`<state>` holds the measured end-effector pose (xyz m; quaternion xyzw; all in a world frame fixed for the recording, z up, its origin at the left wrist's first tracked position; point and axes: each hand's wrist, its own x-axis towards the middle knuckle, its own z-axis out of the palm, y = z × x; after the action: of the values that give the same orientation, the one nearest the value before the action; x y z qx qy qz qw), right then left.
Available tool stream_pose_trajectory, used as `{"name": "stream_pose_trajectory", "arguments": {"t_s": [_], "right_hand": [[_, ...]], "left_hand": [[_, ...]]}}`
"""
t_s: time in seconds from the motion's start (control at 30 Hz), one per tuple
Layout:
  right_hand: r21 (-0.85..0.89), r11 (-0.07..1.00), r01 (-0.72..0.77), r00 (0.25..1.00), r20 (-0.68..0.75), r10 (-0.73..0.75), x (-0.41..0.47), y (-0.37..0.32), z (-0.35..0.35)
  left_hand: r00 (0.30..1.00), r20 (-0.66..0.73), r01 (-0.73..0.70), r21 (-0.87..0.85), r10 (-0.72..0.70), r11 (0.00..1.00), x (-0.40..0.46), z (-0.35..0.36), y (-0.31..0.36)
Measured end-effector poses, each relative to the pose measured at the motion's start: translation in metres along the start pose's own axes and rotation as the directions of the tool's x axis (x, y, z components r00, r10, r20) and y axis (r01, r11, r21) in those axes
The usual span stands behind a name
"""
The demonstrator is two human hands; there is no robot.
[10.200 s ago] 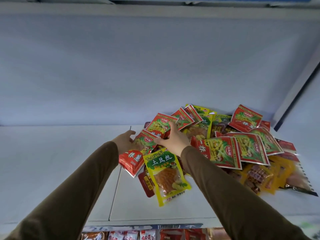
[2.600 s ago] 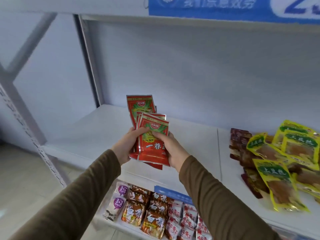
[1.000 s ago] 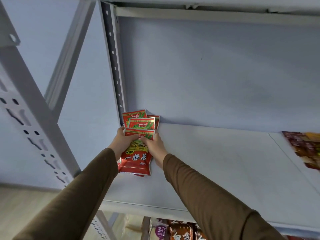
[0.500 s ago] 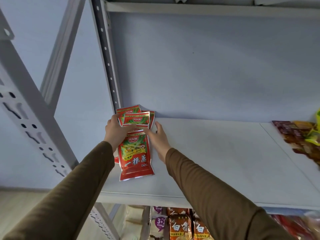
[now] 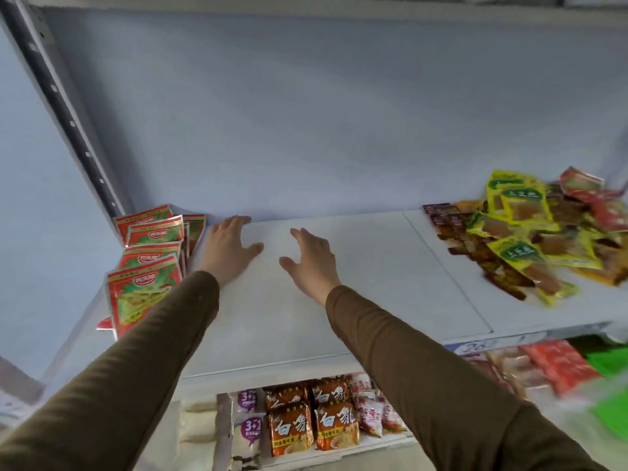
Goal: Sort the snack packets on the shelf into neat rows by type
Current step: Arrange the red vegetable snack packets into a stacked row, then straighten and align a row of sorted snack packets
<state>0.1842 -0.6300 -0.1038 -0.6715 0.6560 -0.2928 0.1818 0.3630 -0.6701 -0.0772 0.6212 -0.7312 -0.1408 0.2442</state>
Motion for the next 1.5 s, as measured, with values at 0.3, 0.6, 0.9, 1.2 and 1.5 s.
{"name": "stream_pose_trajectory", "arguments": {"t_s": [0.3,0.6,0.9,1.2,1.5], "right_hand": [[-0.490,0.868,0.086,0.996,0.039,-0.076,-0.041,0.166,-0.165],[-0.532,0.847,-0.001,0.999,-0.043,-0.025,-0.053,0.263,-0.270],[-0.521,0.853,-0.039,0.997,-0.075,-0.001,-0.047,0.323,-0.321],[-0.445,0.894,0.047,0.996,0.088,-0.009,-0.025,0.391,-0.359],[-0.361,0.908,0.212,0.945,0.312,-0.096,-0.021,0.434,-0.361]], "left_hand": [[0.969,0.155,-0.207,0.101,0.190,0.973,-0.009,0.126,0.188],[0.929,0.202,-0.334,0.101,0.309,0.937,-0.002,0.192,0.319],[0.902,0.172,-0.409,0.048,0.396,0.911,0.020,0.238,0.393],[0.960,0.149,-0.252,0.093,0.237,0.963,0.021,0.277,0.428],[0.989,0.142,0.038,-0.021,-0.035,0.999,0.004,0.316,0.454]]}}
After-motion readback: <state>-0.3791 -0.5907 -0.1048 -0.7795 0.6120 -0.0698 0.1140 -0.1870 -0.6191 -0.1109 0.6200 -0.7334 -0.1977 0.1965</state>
